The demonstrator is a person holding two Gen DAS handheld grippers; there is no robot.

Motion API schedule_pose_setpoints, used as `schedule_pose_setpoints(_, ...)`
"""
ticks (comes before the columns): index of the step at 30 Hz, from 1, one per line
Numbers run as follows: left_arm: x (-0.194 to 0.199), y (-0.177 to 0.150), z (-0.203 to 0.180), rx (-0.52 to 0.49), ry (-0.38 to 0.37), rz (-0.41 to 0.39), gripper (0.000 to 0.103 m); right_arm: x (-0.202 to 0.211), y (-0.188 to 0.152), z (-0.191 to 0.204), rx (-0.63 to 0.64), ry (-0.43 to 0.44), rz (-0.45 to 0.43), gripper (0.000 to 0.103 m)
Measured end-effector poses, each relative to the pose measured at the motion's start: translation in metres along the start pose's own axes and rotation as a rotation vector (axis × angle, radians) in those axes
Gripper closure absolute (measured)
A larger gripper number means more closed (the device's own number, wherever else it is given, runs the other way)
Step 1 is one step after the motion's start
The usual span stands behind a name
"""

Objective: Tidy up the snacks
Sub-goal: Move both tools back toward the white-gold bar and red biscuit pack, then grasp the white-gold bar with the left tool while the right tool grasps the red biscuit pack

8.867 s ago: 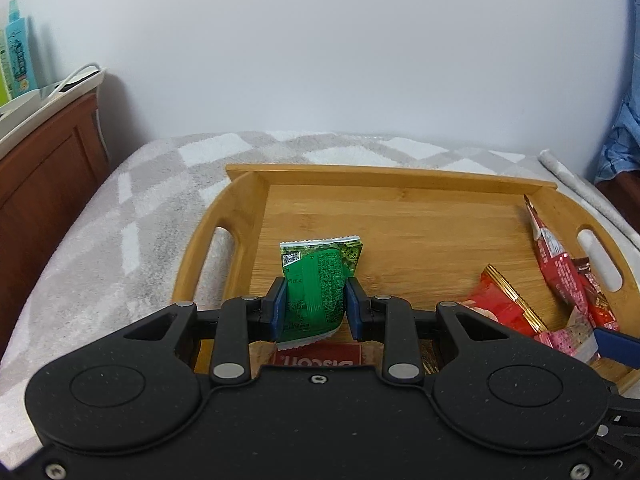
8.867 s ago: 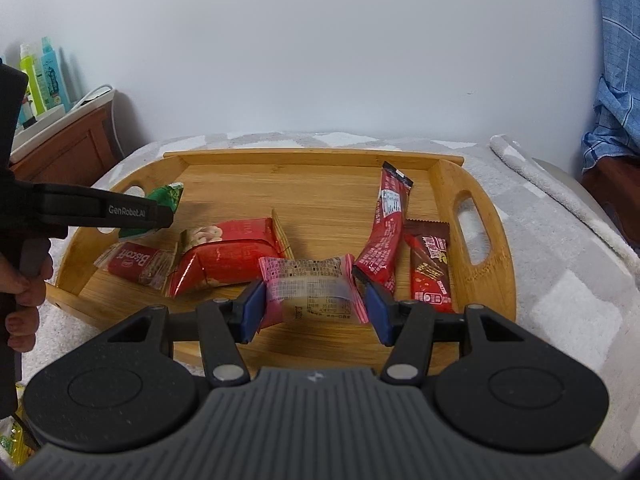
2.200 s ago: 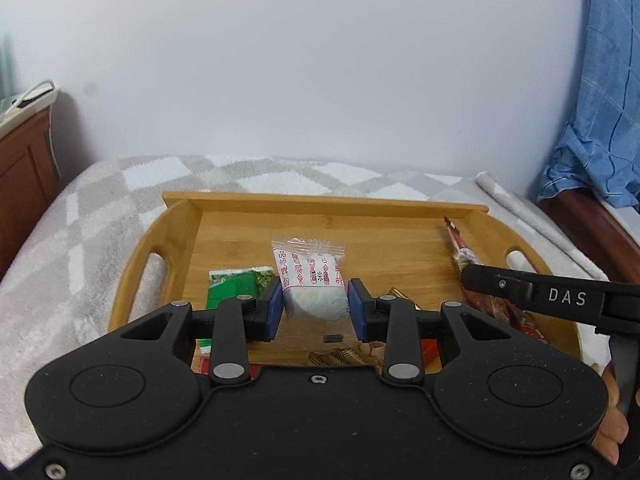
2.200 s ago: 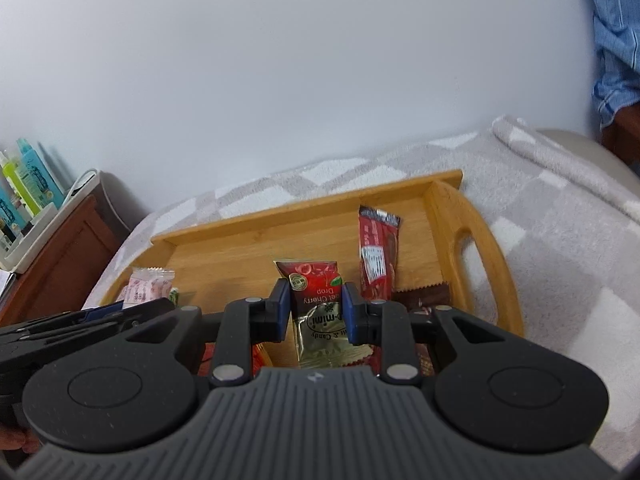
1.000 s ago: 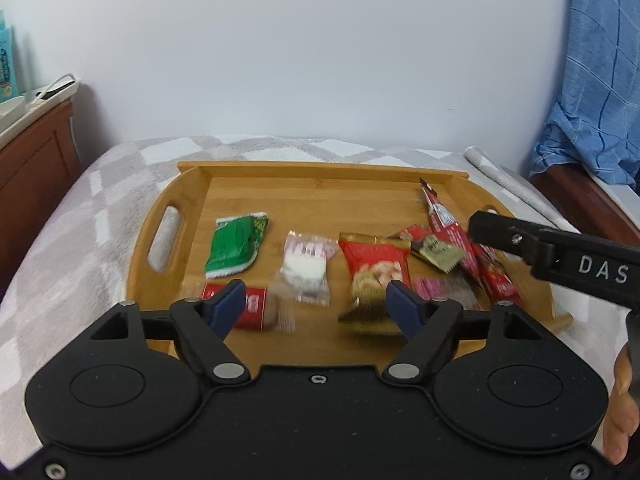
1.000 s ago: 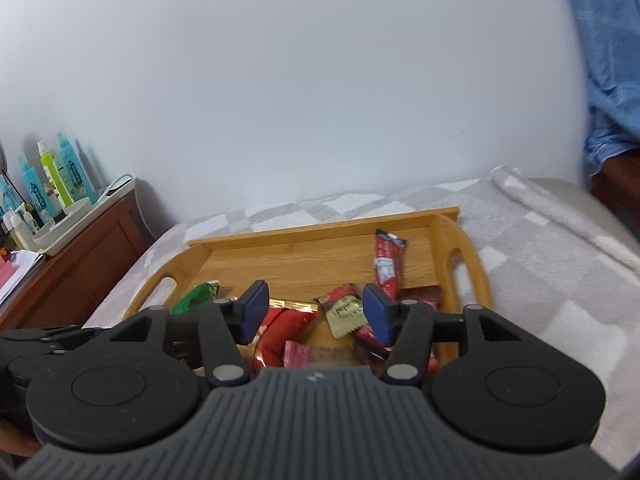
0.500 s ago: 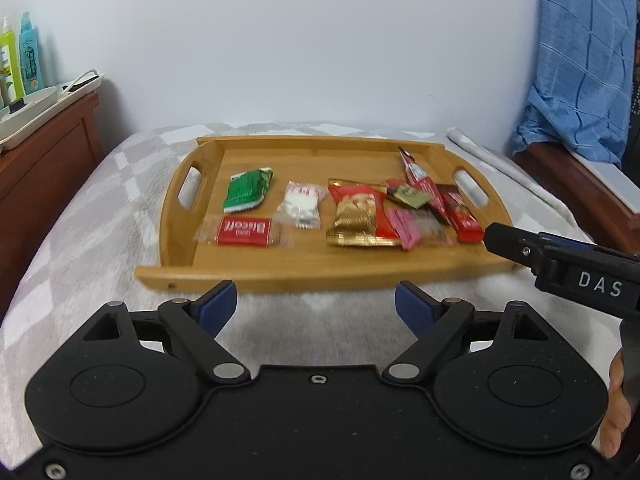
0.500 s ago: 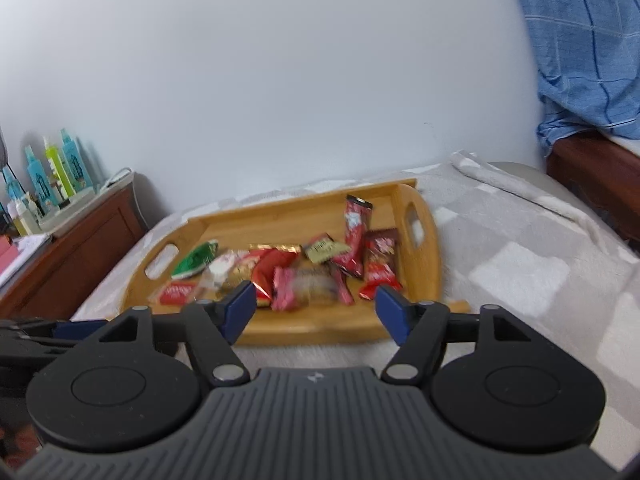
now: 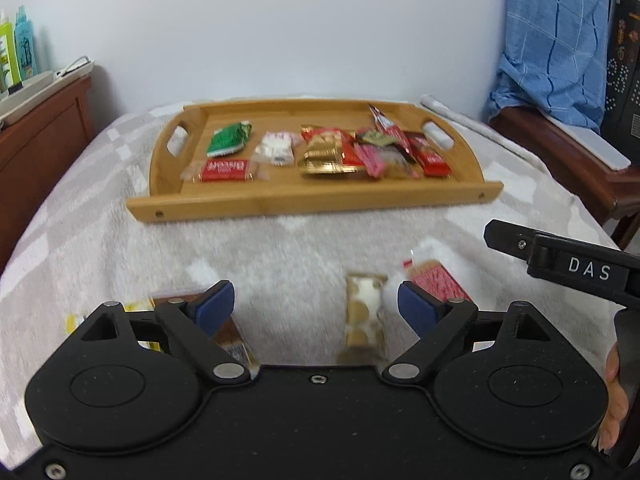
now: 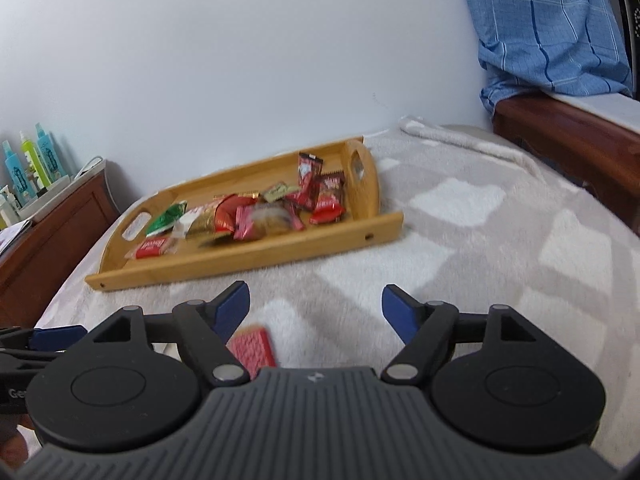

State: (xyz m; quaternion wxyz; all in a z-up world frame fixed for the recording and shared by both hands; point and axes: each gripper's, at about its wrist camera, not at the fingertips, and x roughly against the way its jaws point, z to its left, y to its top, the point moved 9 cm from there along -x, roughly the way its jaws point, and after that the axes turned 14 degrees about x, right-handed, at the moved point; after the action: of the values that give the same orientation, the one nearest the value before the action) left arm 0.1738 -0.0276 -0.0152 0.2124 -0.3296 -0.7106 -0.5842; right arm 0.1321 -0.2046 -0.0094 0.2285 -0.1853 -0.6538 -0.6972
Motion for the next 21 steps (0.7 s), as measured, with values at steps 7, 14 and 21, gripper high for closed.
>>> schedule_pose_setpoints(7, 0.002, -0.020, -0.004, -0.018, -0.031, 0.020, 0.021, 0.019, -0.010, 0.010, 0.124, 0.027, 0.047, 0.015)
schedule_pose_setpoints(14, -0.005, -0.026, -0.017, -0.018, -0.073, 0.030, 0.041, 0.025, -0.003, 0.019, 0.214, 0.107, 0.059, 0.015)
schedule_pose_setpoints(21, -0.018, -0.029, -0.023, -0.026, -0.048, 0.048, 0.071, 0.016, -0.003, 0.021, 0.245, 0.078, 0.047, 0.016)
